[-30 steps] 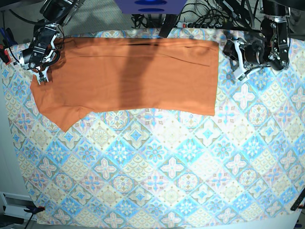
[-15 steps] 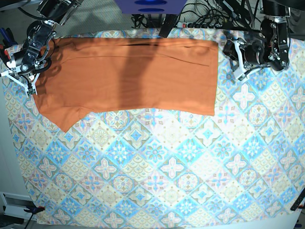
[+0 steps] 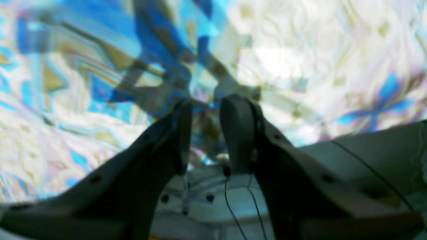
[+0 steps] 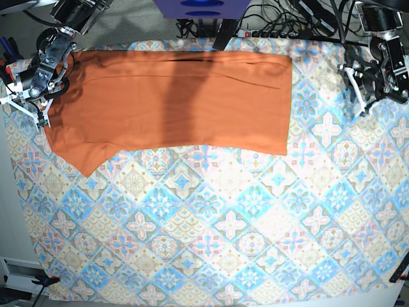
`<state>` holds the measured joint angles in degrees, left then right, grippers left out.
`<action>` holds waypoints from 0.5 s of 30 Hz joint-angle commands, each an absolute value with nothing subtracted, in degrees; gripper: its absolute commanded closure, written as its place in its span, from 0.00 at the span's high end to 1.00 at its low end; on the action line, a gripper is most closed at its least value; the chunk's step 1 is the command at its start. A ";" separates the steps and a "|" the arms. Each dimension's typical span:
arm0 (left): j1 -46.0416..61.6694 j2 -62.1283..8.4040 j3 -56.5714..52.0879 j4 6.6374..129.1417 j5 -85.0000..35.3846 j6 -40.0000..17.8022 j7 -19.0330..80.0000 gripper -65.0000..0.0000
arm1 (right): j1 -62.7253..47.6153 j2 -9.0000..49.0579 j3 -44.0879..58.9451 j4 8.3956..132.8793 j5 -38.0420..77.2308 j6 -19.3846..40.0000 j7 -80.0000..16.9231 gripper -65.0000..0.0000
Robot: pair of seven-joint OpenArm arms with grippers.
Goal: Fold the T-shirt properly
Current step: 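Open the left gripper and move it down along the shirt's side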
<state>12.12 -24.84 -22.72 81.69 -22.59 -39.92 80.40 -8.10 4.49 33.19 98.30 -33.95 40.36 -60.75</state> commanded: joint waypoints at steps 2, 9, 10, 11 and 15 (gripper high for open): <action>9.54 -25.54 -22.81 82.59 -23.34 -40.00 79.96 0.30 | -7.43 5.32 33.19 99.38 -36.35 40.00 -60.62 0.60; 1.54 -25.10 -20.53 82.59 -23.78 -40.00 80.00 0.29 | -4.88 5.14 33.10 99.38 -39.87 40.00 -55.87 0.61; 0.31 -25.10 -19.47 82.59 -23.78 -40.00 80.00 0.29 | -4.09 5.14 33.10 99.38 -39.96 40.00 -55.34 0.61; -0.57 -24.92 -18.42 82.59 -23.78 -40.00 80.00 0.29 | -3.56 5.14 33.10 99.38 -40.04 40.00 -55.08 0.61; -4.26 -22.64 -16.31 82.59 -23.78 -40.00 80.00 0.29 | -1.80 5.14 33.10 99.38 -40.04 40.00 -54.90 0.61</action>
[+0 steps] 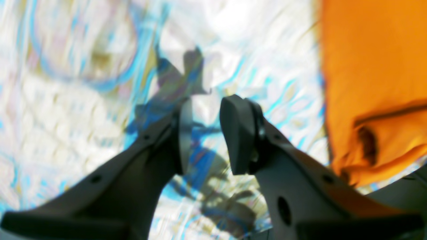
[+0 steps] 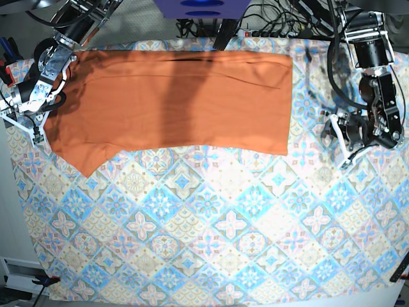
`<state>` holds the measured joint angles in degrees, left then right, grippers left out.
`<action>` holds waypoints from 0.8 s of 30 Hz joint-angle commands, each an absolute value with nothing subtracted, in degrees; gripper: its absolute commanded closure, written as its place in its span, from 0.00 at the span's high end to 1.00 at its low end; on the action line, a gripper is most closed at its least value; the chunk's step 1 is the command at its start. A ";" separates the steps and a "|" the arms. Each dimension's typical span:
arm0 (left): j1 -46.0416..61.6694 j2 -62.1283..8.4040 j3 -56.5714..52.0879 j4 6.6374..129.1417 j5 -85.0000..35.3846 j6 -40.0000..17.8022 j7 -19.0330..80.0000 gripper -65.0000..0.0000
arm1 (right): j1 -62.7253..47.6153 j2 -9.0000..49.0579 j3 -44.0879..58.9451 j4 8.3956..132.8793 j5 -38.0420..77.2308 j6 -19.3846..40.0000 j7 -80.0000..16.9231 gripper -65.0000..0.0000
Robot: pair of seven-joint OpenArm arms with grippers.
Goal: Fold the T-shirt properly
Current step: 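Open the left gripper and move it down along the shirt's side, then lower the left gripper to the shirt's side edge to grasp it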
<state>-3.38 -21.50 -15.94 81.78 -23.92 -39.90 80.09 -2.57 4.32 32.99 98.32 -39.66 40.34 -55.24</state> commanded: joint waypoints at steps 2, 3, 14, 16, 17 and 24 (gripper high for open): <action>-5.76 -21.41 -16.22 82.59 -23.34 -40.00 80.00 0.29 | -1.19 5.14 33.10 99.30 -40.13 40.00 -54.90 0.61; -6.37 -20.70 -15.69 82.59 -23.25 -40.00 80.00 0.29 | -0.92 5.14 33.10 99.30 -40.13 40.00 -54.90 0.61; -9.10 -14.11 -14.29 82.59 -23.78 -40.00 80.00 0.08 | -0.40 5.14 27.56 98.86 -40.13 40.00 -55.08 0.61; -9.10 -13.76 -14.29 82.59 -23.78 -40.00 80.00 0.09 | -0.40 5.14 27.56 98.86 -40.13 40.00 -55.08 0.61; -9.10 -13.76 -14.29 82.59 -23.78 -40.00 80.00 0.11 | -0.40 5.14 27.56 98.86 -40.13 40.00 -55.08 0.61; -9.10 -13.58 -18.24 82.33 -23.78 -40.00 80.00 0.41 | -0.48 5.23 27.56 98.77 -40.13 40.00 -55.08 0.61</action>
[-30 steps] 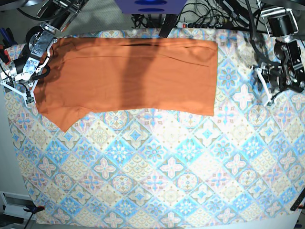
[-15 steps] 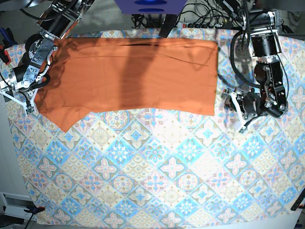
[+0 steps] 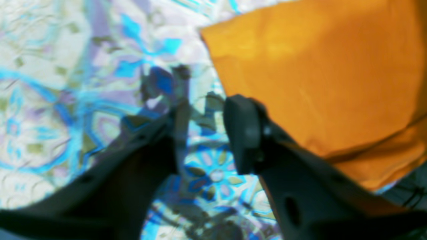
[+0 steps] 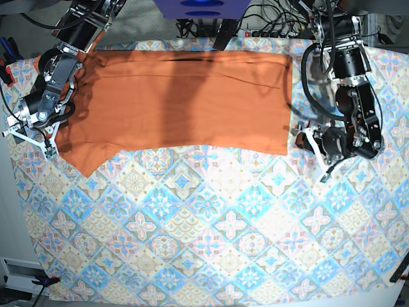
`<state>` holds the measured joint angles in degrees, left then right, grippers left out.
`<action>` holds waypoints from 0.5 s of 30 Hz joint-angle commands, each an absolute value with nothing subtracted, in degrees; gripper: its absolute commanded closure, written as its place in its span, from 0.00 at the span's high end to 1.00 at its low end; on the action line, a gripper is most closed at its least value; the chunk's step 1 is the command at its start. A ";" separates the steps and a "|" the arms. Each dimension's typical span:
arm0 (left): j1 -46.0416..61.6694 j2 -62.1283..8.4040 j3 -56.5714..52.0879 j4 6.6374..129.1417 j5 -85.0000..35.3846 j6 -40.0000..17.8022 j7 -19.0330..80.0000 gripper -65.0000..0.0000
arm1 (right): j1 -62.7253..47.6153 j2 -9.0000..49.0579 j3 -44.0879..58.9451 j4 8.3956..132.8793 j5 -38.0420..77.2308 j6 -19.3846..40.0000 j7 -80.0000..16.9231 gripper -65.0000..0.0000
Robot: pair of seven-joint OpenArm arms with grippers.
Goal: Fold the T-shirt properly
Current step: 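Lower the left gripper to the shirt's side edge to grasp it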
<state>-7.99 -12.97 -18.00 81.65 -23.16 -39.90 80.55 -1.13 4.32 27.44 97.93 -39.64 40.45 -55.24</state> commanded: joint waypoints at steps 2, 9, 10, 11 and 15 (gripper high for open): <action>-9.10 -12.44 -22.11 82.15 -23.78 -40.00 80.00 0.48 | -0.57 5.23 27.56 98.77 -40.13 40.00 -55.08 0.61; -9.10 -8.92 -25.27 81.80 -23.52 -40.00 80.00 0.50 | -0.57 5.23 27.47 97.45 -41.54 40.00 -54.90 0.61; -9.19 -8.40 -25.27 81.19 -23.69 -40.00 80.00 0.50 | -0.57 5.23 27.47 97.45 -41.80 40.00 -54.90 0.61; -9.27 -8.04 -25.27 80.04 -23.78 -40.00 80.00 0.50 | -0.57 5.23 27.47 97.45 -41.80 40.00 -54.90 0.61; -11.21 -7.78 -25.27 73.89 -23.78 -40.00 80.00 0.50 | -0.48 5.23 27.47 97.54 -41.80 40.00 -54.81 0.61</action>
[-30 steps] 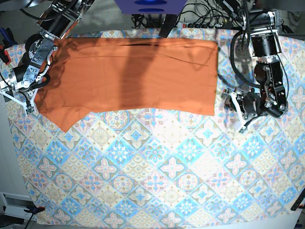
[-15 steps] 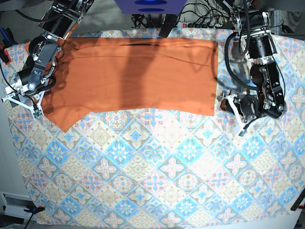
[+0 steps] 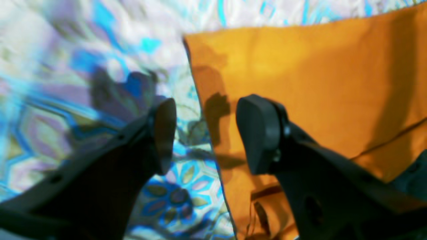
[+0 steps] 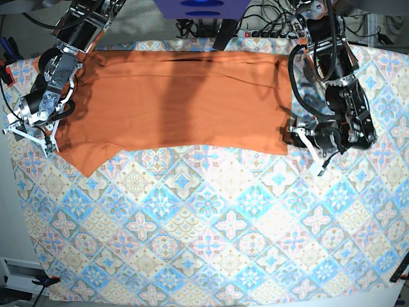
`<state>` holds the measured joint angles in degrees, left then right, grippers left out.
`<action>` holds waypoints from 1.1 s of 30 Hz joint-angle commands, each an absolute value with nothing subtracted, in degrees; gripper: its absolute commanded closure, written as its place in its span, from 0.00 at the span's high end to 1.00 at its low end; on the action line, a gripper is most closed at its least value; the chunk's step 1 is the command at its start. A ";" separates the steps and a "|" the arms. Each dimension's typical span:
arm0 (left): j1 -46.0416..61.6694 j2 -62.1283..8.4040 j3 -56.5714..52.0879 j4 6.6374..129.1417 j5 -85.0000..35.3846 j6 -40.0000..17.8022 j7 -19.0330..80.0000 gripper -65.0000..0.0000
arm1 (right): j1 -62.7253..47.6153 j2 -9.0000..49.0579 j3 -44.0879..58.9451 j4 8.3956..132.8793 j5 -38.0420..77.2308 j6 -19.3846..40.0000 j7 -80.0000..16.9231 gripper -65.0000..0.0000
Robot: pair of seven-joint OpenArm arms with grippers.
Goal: Fold the T-shirt properly
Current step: 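Lower the left gripper to the shirt's side edge to grasp it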
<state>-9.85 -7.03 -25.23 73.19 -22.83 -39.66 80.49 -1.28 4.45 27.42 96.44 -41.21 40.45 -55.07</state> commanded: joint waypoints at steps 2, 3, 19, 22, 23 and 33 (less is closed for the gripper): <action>-11.30 -8.04 -25.27 72.13 -23.78 -40.00 79.34 0.50 | -0.40 5.23 27.47 97.54 -41.80 40.00 -54.81 0.61; -11.30 -8.13 -25.27 71.78 -23.78 -40.00 78.37 0.50 | -0.40 5.23 27.47 97.54 -41.80 40.00 -54.81 0.61; -16.75 -9.45 -17.10 55.08 -23.69 -40.00 69.58 0.50 | 0.92 5.23 25.98 97.54 -41.80 40.00 -54.81 0.61; -16.92 -9.36 -14.73 54.55 -23.78 -40.00 69.32 0.50 | 2.24 5.23 26.15 97.54 -41.80 40.00 -55.08 0.61; -16.92 -9.36 -14.37 54.55 -23.78 -40.00 69.41 0.50 | 3.12 5.23 26.15 97.54 -41.63 40.00 -55.16 0.61; -16.04 -10.68 -13.93 54.64 -23.69 -40.00 69.67 0.50 | 14.11 5.23 25.80 91.47 -41.54 40.00 -60.09 0.61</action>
<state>-15.92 -10.07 -14.09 54.57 -25.67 -40.42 67.02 12.88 4.69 25.96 90.32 -41.85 40.34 -61.08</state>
